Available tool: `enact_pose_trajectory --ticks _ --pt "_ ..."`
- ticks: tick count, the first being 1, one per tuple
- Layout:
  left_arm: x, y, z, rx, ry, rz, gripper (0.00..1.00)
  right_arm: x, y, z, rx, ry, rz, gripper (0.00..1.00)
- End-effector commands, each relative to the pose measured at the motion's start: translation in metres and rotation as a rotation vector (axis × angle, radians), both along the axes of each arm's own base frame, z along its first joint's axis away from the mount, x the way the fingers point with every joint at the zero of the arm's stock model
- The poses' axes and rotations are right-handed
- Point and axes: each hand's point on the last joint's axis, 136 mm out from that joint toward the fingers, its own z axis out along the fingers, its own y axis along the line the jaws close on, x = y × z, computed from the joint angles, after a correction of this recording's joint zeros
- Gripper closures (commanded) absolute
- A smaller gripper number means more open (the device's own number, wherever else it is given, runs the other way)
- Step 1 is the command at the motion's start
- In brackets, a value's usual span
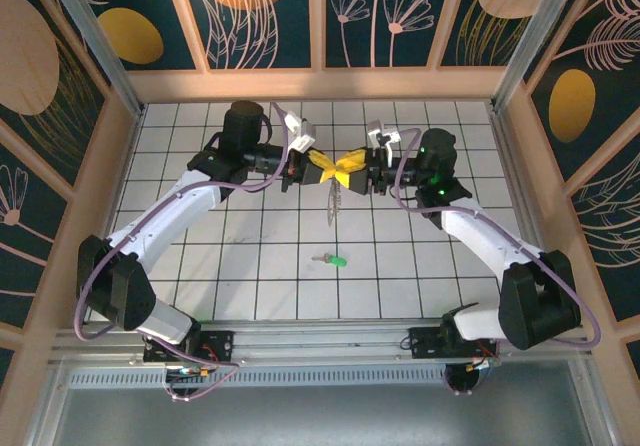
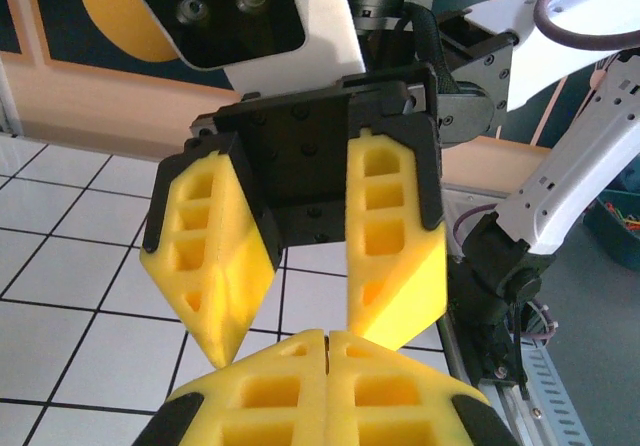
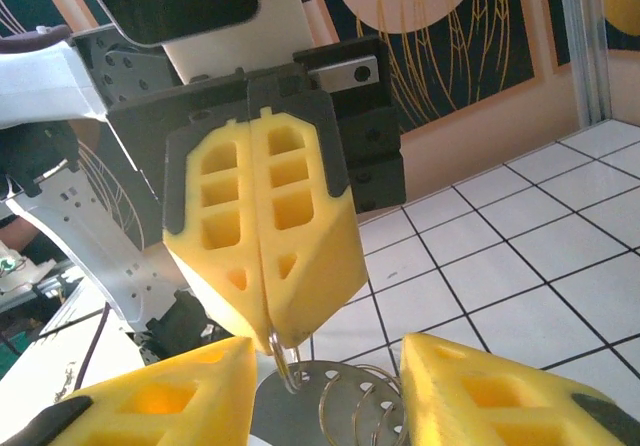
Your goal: Put the keys on the keyring
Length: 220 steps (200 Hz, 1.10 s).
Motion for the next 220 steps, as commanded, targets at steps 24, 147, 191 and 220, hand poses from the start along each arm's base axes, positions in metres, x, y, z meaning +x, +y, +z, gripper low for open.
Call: enact_pose_trajectory --ticks 24,147,191,220 --pt "-0.004 -0.004 0.009 -0.031 -0.015 -0.039 1.00 -0.004 0.004 0.012 0.020 -0.059 0.044 0.79" --pt "0.029 0.036 0.072 -0.365 -0.053 0.414 0.61 0.018 -0.016 0.029 0.098 -0.084 -0.127 1.00" --pt "0.023 0.031 0.051 -0.395 0.056 0.350 0.61 0.017 -0.018 0.040 0.141 -0.093 -0.138 1.00" --pt "0.021 0.028 0.037 -0.427 0.119 0.307 0.61 0.014 -0.018 0.044 0.155 -0.094 -0.132 1.00"
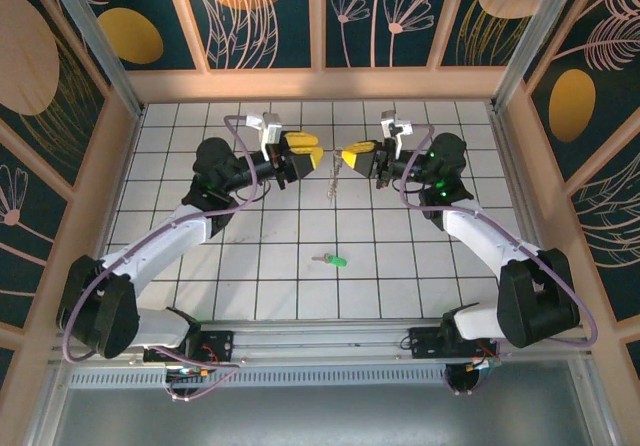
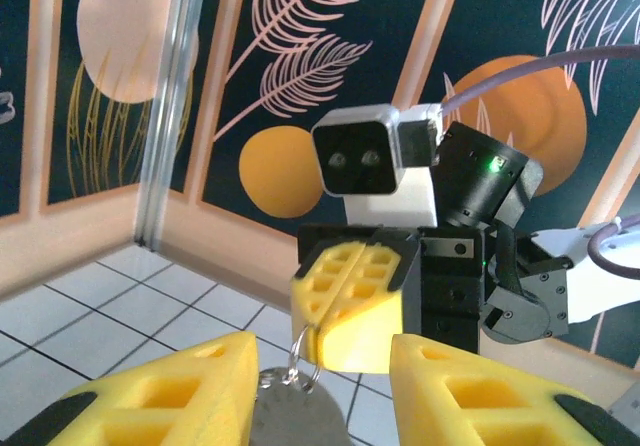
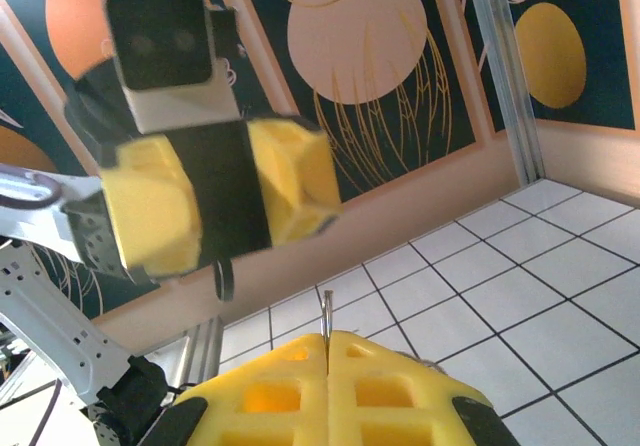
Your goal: Put the keys on the keyring
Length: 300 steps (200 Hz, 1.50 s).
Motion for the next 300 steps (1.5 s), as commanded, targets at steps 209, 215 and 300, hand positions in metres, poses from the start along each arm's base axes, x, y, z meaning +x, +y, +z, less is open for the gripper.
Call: enact_pose_trajectory --ticks 209,215,300 --pt "-0.011 -0.010 0.005 -0.227 0.053 -0.215 0.61 -0.015 0.019 0.020 0.055 -0.057 0.074 1.00" --pt "-0.010 -0.011 0.005 -0.226 0.052 -0.215 0.61 -0.015 0.019 0.020 0.055 -0.056 0.074 1.00" --pt "-0.003 -0.011 -0.006 -0.219 0.074 -0.171 0.61 -0.016 0.017 0.021 0.042 -0.070 0.054 1.00"
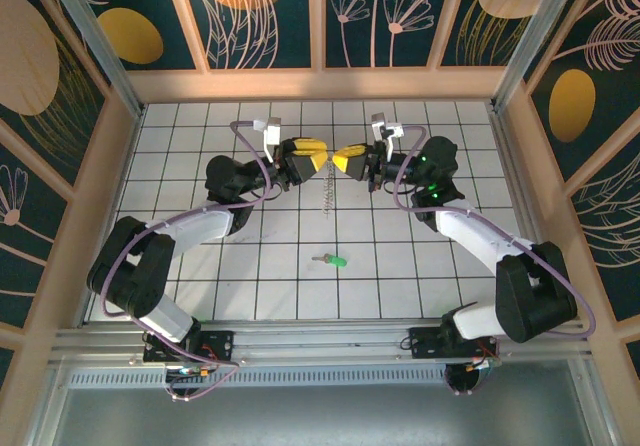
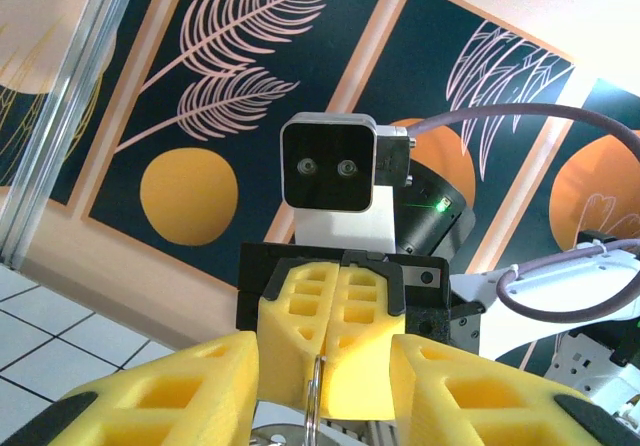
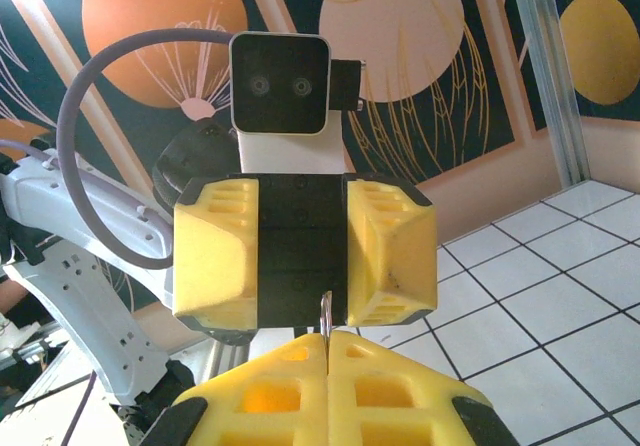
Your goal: Put the keys on the keyring
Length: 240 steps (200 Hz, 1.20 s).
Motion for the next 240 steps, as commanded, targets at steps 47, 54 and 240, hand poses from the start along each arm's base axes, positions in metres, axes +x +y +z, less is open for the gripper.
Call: enact_pose_trajectory --ticks 47,54,240 --pt "-0.001 -0.004 -0.004 0.016 -0.019 -0.010 0.62 -0.005 -0.002 0.025 0.028 -0.088 -0.014 1.00" --pt "-0.001 -0.004 -0.006 0.023 -0.015 -0.013 0.62 -0.005 -0.002 0.026 0.029 -0.091 -0.013 1.00" --pt "-0.001 -0.011 -0.010 0.060 -0.025 -0.011 1.00 -0.002 -0.004 0.017 -0.002 -0.078 -0.035 0.96"
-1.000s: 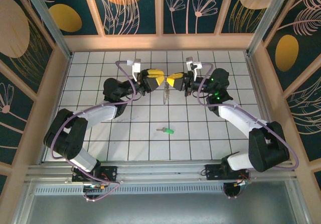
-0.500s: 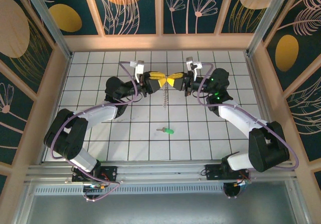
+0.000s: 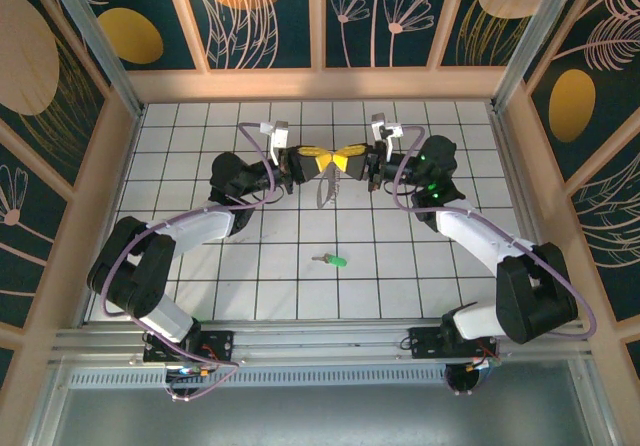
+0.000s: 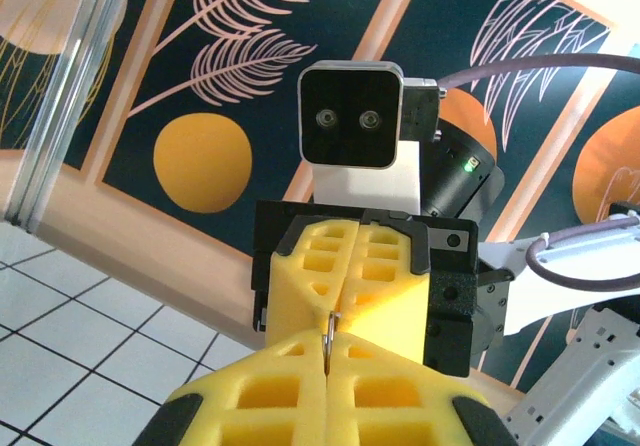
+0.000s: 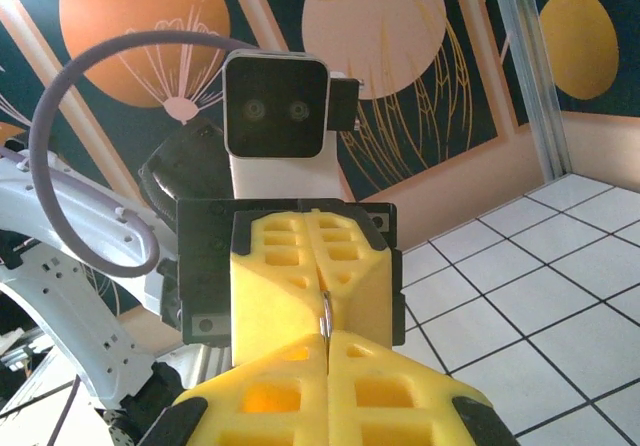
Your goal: Put the keys on the keyring
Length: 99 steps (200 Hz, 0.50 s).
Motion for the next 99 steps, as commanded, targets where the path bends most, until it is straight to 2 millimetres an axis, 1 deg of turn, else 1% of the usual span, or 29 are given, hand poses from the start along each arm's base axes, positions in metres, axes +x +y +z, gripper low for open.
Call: enact_pose_trajectory --ticks 1,5,16,23,29,47,60,79,86,87,91,99 --pt "-0.002 -0.003 0.009 -0.010 -0.043 -0.006 1.00 -0.006 -0.004 0.021 0.011 -0.083 -0.009 0.95" --pt "-0.002 -0.003 0.009 -0.006 -0.044 -0.004 1.00 -0.005 -0.006 0.021 0.008 -0.083 -0.019 0.87" --pt "-0.002 -0.003 0.008 0.012 -0.051 -0.001 1.00 -0.001 -0.014 0.021 0.003 -0.078 -0.049 0.69" --pt "-0.002 -0.004 0.007 0.028 -0.059 0.005 1.00 0.001 -0.020 0.020 0.002 -0.077 -0.070 0.62" --pt "-0.001 -0.004 0.007 0.044 -0.063 0.011 1.00 0.002 -0.026 0.021 0.001 -0.077 -0.089 0.59" --pt "0.000 -0.004 0.003 0.103 -0.096 0.029 1.00 0.003 -0.039 0.018 -0.010 -0.068 -0.130 0.55" --pt "0.000 -0.005 0.001 0.148 -0.123 0.042 1.00 0.002 -0.044 0.014 -0.018 -0.061 -0.149 0.53" --pt "0.000 -0.006 -0.001 0.212 -0.163 0.040 1.00 -0.002 -0.046 0.009 -0.029 -0.048 -0.151 0.51" --pt "-0.001 -0.007 -0.007 0.238 -0.168 0.029 1.00 -0.003 -0.045 0.006 -0.032 -0.042 -0.141 0.49" --pt "-0.001 -0.007 -0.003 0.235 -0.178 0.029 1.00 -0.003 -0.045 0.006 -0.033 -0.041 -0.140 0.49" --pt "-0.001 -0.008 0.003 0.238 -0.197 0.022 1.00 -0.004 -0.045 0.005 -0.035 -0.038 -0.132 0.49" --pt "-0.003 -0.010 0.003 0.254 -0.206 0.004 1.00 -0.006 -0.044 0.002 -0.040 -0.032 -0.118 0.48"
